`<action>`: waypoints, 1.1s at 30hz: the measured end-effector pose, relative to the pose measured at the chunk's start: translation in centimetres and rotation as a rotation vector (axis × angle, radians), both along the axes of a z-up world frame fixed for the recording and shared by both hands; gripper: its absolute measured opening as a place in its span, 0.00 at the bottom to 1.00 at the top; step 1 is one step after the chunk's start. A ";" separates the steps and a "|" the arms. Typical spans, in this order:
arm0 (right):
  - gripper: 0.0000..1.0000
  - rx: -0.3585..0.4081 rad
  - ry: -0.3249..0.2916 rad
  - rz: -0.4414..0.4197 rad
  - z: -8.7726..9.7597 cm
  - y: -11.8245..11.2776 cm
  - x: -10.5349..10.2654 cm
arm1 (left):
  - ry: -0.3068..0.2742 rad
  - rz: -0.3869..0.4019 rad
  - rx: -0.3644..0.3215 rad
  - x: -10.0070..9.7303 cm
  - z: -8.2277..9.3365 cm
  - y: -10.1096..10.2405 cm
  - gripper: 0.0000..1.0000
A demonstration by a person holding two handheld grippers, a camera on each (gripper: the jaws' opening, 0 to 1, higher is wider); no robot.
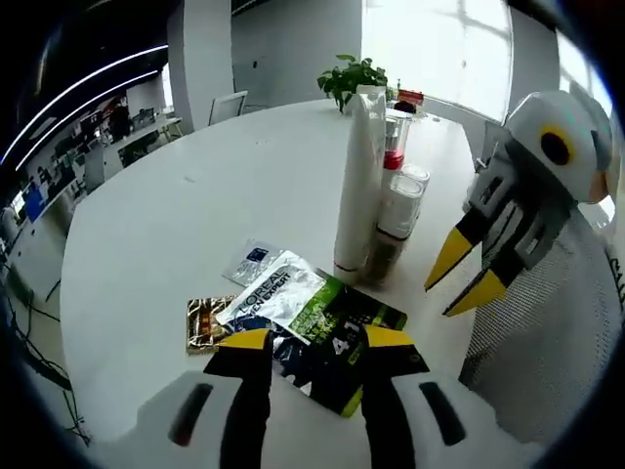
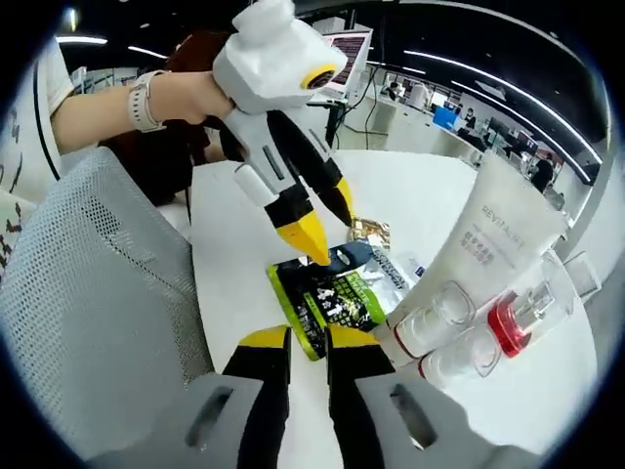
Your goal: Arrange the skincare products in the storage area until every visible bottle or jar stands upright without overlapping.
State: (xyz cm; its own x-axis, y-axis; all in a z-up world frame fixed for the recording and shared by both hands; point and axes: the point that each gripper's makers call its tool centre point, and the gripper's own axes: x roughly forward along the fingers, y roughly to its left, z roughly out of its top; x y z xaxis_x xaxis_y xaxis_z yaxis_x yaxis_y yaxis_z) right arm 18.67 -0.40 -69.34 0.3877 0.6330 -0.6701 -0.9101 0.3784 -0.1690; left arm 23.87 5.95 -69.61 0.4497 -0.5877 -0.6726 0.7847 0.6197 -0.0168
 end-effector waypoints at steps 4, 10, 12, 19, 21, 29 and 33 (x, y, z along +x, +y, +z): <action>0.19 0.033 -0.012 -0.048 1.2 -1.0 -0.2 | -0.004 0.015 -0.004 -1.1 0.8 0.2 0.33; 0.28 0.078 -0.023 -0.126 2.7 -2.8 -0.4 | 0.012 0.021 -0.068 -3.1 2.3 -0.2 0.36; 0.31 0.087 -0.033 -0.153 3.2 -3.5 -0.3 | 0.001 0.030 -0.063 -3.5 2.6 -0.1 0.38; 0.46 0.119 -0.062 -0.244 4.7 -5.7 0.3 | -0.024 0.080 -0.075 -4.4 3.7 0.7 0.45; 0.50 0.124 -0.069 -0.265 5.0 -6.2 0.5 | -0.032 0.099 -0.073 -4.6 3.9 1.1 0.48; 0.66 0.133 -0.084 -0.314 5.4 -7.5 0.8 | -0.053 0.141 -0.062 -5.3 4.6 2.3 0.57; 0.73 0.138 -0.081 -0.337 5.4 -8.0 0.9 | -0.073 0.155 -0.061 -5.6 5.2 2.7 0.60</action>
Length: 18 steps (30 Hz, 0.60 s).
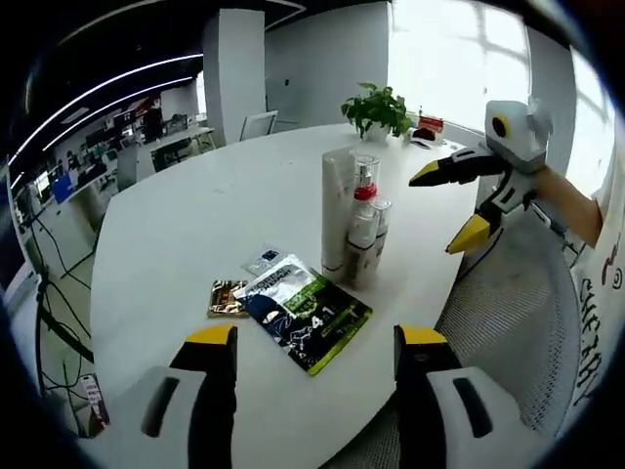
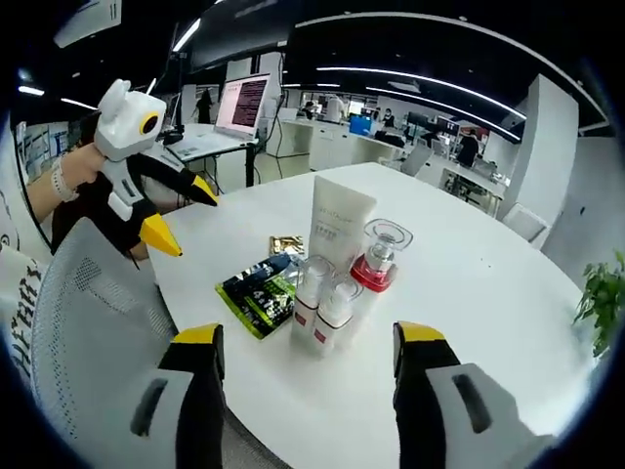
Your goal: Arrange the skincare products in the storage area until every visible bottle or jar stands upright without overlapping.
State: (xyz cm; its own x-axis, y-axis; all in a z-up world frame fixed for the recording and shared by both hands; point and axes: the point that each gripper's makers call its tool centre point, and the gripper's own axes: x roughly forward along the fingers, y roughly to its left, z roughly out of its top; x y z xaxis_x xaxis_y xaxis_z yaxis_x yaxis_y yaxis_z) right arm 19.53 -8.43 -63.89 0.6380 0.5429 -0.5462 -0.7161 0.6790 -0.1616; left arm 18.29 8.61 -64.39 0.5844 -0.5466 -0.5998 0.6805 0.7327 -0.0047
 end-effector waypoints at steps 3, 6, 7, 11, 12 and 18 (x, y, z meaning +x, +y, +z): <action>0.77 0.004 0.002 -0.011 0.1 -0.3 0.0 | -0.011 0.011 0.004 -0.2 0.4 0.1 0.64; 0.82 -0.003 -0.004 -0.017 0.2 -0.6 -0.1 | -0.017 0.019 0.007 -0.3 0.5 0.3 0.69; 0.84 -0.005 -0.003 -0.015 0.2 -0.7 -0.1 | -0.020 0.020 0.011 -0.3 0.5 0.4 0.70; 0.89 -0.009 -0.002 -0.011 0.3 -0.7 -0.3 | -0.036 0.033 0.008 -0.4 0.7 0.7 0.75; 0.89 -0.009 -0.008 -0.010 0.4 -0.7 -0.3 | -0.035 0.034 0.007 -0.5 0.7 0.7 0.76; 0.94 -0.015 -0.011 -0.006 0.7 -0.6 -0.6 | -0.029 0.036 0.023 -1.1 0.4 1.0 0.83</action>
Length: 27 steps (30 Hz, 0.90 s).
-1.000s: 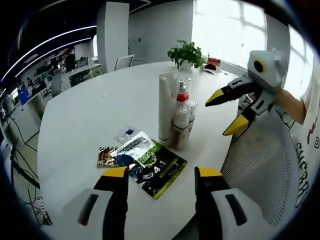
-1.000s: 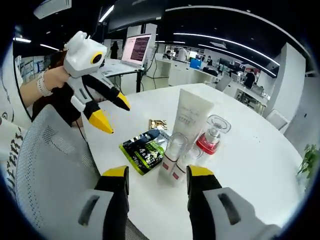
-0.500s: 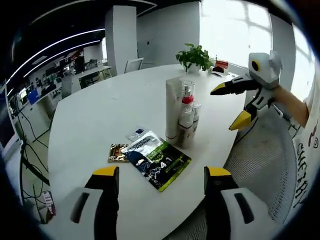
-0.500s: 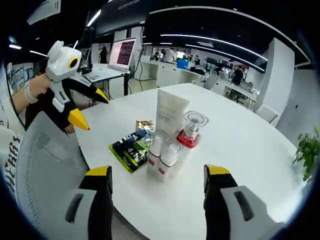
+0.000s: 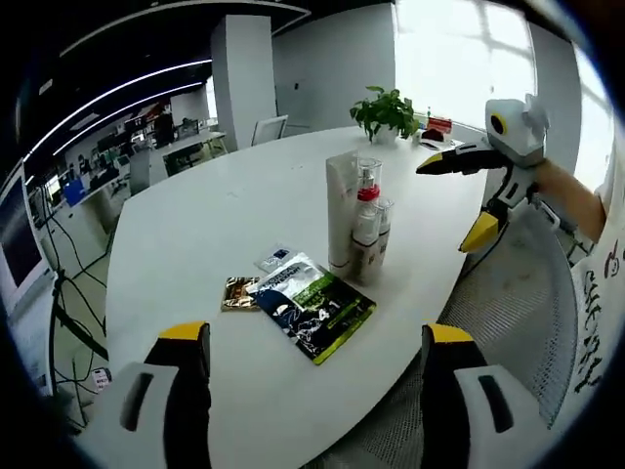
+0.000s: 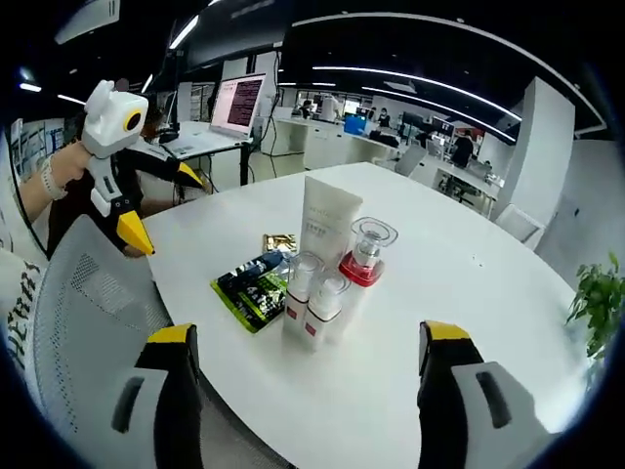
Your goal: Arrange the skincare products in the storage area until every visible bottle or jar stands upright without overlapping.
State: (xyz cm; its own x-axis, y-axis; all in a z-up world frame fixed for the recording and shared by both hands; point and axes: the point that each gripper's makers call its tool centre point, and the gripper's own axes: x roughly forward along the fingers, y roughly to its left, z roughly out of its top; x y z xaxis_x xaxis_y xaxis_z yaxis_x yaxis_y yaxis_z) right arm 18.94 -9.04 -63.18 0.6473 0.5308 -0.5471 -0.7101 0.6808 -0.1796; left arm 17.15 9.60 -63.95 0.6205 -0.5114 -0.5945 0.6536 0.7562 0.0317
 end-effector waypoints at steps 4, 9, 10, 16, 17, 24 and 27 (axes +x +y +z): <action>0.98 -0.007 0.009 0.004 -0.2 -0.1 -0.1 | -0.009 -0.001 0.003 -0.1 0.1 0.3 0.87; 0.99 -0.019 0.016 0.010 -0.3 -0.1 -0.2 | -0.001 0.007 0.004 -0.3 0.0 0.5 0.92; 0.99 -0.020 0.015 0.008 -0.3 -0.1 -0.2 | -0.003 0.004 0.006 -0.4 -0.1 0.6 0.94; 0.99 -0.014 0.025 0.007 -0.4 0.0 -0.3 | 0.010 -0.004 0.004 -0.7 -0.5 0.8 0.99; 0.99 -0.015 0.026 0.006 -0.4 0.0 -0.3 | 0.013 -0.005 0.002 -0.7 -0.5 0.7 0.99; 0.99 -0.021 0.032 0.003 -0.7 -0.1 -0.1 | 0.028 0.002 -0.002 -0.6 -0.8 0.7 0.99; 0.98 -0.020 0.040 0.003 -0.8 -0.2 0.2 | 0.025 0.004 -0.001 -0.3 -0.8 0.8 0.99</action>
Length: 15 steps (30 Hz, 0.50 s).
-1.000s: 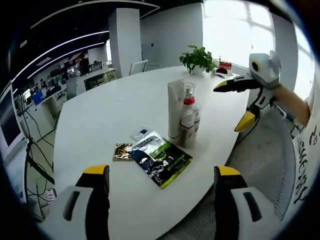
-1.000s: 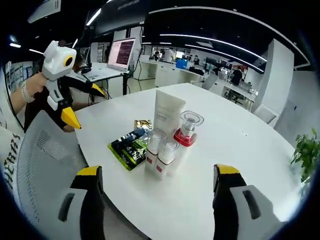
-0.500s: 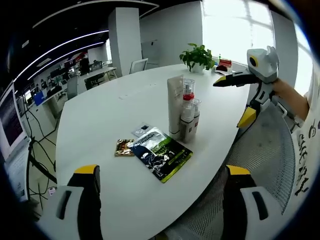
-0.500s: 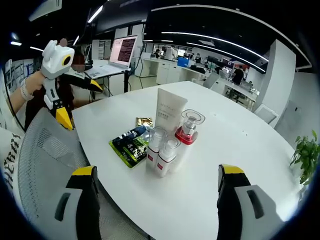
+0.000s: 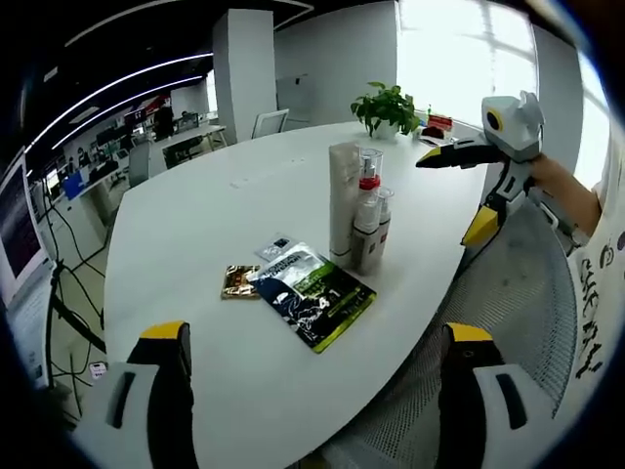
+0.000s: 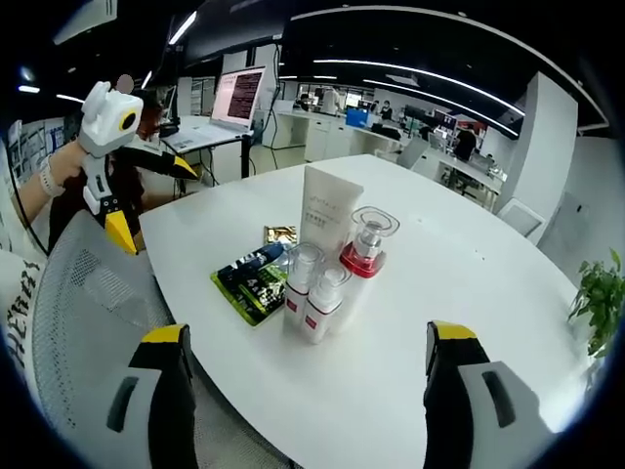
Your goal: Arrange the skincare products in the storage area until every visible bottle or jar stands upright without overlapping.
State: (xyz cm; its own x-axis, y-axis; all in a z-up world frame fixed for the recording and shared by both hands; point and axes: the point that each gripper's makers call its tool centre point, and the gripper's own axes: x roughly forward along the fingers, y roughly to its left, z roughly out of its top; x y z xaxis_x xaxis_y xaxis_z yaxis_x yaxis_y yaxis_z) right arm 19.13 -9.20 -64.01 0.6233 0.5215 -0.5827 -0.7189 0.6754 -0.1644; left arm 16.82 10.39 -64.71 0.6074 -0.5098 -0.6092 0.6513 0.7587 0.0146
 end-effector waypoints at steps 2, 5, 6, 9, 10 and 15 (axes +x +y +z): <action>0.96 0.004 0.000 0.002 -0.1 -0.1 0.2 | 0.005 -0.001 -0.002 0.3 0.0 0.0 0.99; 0.94 0.008 0.009 0.003 -0.2 -0.1 0.3 | 0.009 -0.004 0.003 0.7 -0.2 0.2 0.99; 0.92 0.011 0.012 0.005 -0.3 0.0 0.3 | 0.011 -0.009 0.004 0.9 -0.3 0.2 0.99; 0.87 0.016 0.024 0.009 -0.5 -0.1 0.3 | 0.010 -0.012 0.012 1.4 -0.6 0.3 0.99; 0.85 0.019 0.025 0.010 -0.5 -0.1 0.4 | 0.006 -0.010 0.018 1.7 -0.7 0.5 0.99; 0.76 0.031 0.041 0.005 -0.7 -0.6 0.9 | -0.005 -0.001 0.032 3.1 -1.1 0.9 0.99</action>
